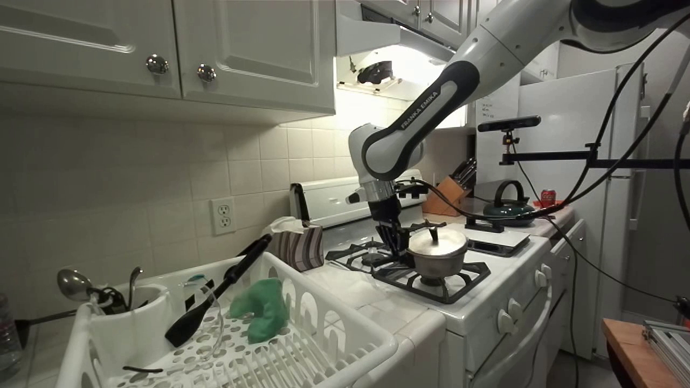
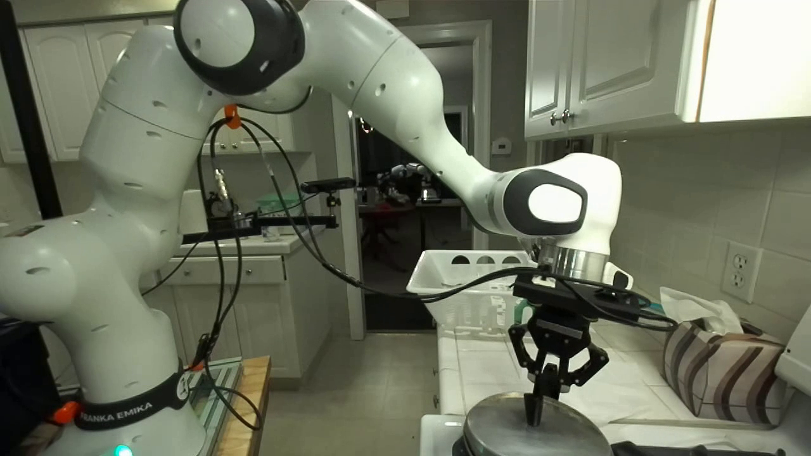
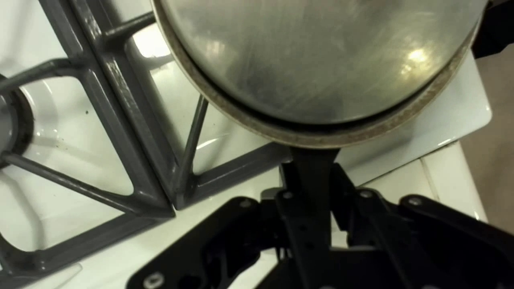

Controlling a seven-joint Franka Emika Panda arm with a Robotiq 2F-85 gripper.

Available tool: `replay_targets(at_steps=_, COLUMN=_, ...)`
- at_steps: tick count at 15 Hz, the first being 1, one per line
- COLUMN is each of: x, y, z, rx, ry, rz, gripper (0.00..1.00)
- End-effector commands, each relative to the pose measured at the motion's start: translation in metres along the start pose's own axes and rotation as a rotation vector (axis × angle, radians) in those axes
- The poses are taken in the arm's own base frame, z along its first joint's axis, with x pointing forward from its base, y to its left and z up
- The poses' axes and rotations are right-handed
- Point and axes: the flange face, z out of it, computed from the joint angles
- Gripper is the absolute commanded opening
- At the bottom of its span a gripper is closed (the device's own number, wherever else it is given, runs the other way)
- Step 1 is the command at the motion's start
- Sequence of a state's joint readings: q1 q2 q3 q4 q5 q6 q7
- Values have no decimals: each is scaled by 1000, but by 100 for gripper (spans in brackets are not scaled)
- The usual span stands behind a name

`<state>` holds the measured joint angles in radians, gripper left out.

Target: Put the on the pot then move the green cloth to the right

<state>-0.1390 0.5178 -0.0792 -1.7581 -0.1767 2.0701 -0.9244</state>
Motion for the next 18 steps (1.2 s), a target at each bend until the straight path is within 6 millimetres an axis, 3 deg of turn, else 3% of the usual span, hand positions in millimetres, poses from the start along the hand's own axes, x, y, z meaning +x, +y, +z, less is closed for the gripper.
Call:
replay_targets(at_steps=1, x=-36, y=-13, z=-14, rx=-45, ry=21, rz=70, gripper=6)
replay_targets(at_steps=9, x=-72, y=-7, z=2, rx=-44, ry=78, rz=38, gripper=6)
replay_targets(at_steps=18, x=-79, y=2, z=6, rx=-46, ry=93, rz=-57, gripper=6)
